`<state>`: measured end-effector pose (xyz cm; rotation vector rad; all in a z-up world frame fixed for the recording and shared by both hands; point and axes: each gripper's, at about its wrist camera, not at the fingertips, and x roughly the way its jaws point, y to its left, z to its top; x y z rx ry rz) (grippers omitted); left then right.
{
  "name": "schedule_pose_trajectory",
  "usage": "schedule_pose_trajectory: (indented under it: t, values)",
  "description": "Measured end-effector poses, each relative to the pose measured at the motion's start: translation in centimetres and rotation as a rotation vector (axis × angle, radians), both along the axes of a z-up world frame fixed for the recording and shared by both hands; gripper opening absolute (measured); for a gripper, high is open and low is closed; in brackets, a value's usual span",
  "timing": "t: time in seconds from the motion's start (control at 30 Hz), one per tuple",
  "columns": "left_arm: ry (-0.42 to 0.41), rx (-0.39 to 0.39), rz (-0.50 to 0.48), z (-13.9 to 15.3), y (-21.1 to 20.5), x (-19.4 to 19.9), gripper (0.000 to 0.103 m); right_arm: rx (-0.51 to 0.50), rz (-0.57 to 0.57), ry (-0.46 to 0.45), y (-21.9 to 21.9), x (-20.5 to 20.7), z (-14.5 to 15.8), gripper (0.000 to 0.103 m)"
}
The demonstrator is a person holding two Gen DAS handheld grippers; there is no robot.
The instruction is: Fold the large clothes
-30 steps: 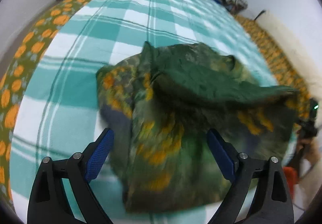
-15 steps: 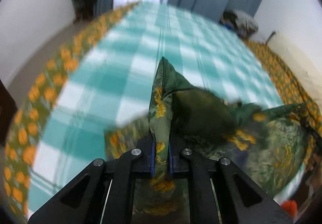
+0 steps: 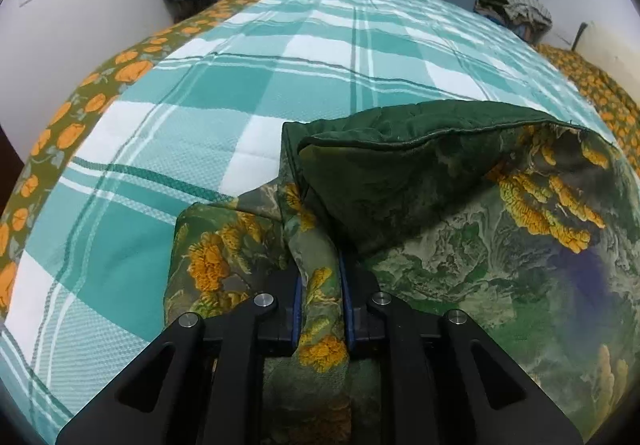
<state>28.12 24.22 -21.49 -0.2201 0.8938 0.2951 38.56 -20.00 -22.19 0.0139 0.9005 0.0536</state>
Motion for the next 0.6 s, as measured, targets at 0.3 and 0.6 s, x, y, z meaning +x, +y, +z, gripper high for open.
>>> schedule_pose_trajectory:
  t: [0.3, 0.6]
  values:
    - [-0.026, -0.004, 0.007, 0.11, -0.17, -0.55, 0.016, 0.024, -0.002, -0.008, -0.33, 0.31, -0.09, 0.015]
    - [-0.027, -0.004, 0.007, 0.09, -0.13, -0.57, 0.016, 0.016, -0.003, -0.009, -0.27, 0.2, -0.11, 0.015]
